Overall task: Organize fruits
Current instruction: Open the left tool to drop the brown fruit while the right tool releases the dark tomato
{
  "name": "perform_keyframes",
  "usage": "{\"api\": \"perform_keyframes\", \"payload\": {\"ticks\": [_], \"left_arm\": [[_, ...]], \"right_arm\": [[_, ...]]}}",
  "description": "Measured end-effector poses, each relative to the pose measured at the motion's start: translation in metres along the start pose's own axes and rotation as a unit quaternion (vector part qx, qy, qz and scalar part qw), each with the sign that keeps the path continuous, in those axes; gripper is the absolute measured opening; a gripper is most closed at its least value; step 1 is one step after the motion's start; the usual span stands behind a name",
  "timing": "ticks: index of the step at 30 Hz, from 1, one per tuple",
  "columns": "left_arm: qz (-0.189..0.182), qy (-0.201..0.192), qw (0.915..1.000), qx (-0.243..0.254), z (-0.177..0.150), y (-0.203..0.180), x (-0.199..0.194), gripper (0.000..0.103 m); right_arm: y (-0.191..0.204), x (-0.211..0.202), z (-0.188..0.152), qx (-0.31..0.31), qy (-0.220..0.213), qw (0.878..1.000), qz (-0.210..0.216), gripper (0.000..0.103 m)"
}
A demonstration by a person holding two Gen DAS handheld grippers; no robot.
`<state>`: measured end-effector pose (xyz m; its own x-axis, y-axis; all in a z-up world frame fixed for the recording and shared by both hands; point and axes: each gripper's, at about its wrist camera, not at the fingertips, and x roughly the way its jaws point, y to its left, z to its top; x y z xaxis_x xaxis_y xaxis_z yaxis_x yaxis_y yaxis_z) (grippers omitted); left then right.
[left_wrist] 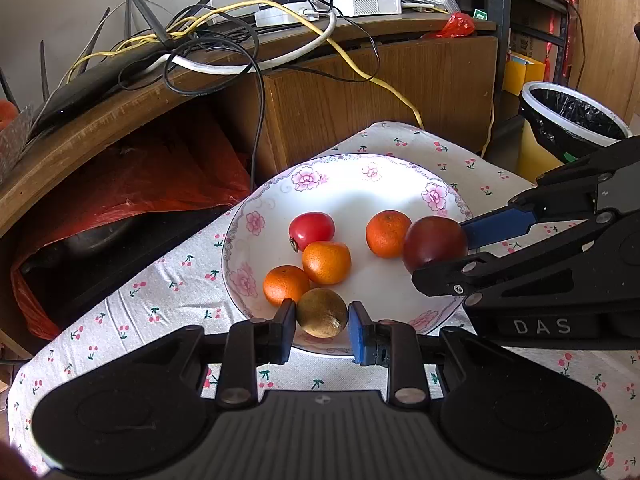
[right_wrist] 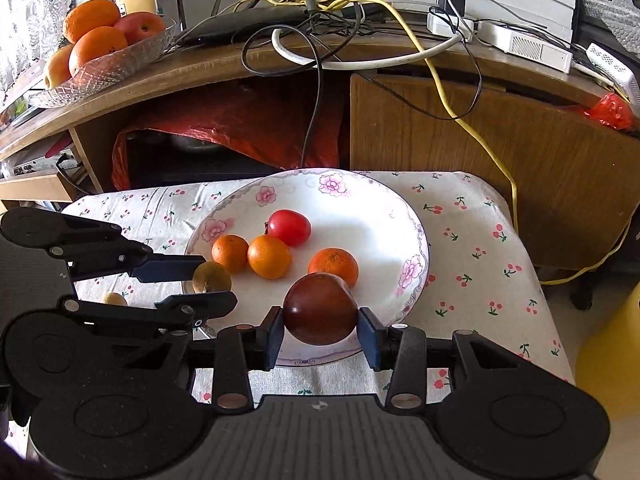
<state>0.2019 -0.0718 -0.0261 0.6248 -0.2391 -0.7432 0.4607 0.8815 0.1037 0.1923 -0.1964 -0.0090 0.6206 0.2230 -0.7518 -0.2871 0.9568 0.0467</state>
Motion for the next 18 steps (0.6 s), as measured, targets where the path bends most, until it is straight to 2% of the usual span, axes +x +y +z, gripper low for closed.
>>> {"api": "perform_keyframes", "payload": {"ticks": [18], "left_arm": [[0.005, -0.001, 1.0, -0.003, -0.001, 0.0017, -0.002, 0.038]], "right_arm": [[-0.001, -0.0048, 0.0011, -0.001, -0.017, 1.0, -0.004, 0.037]]}}
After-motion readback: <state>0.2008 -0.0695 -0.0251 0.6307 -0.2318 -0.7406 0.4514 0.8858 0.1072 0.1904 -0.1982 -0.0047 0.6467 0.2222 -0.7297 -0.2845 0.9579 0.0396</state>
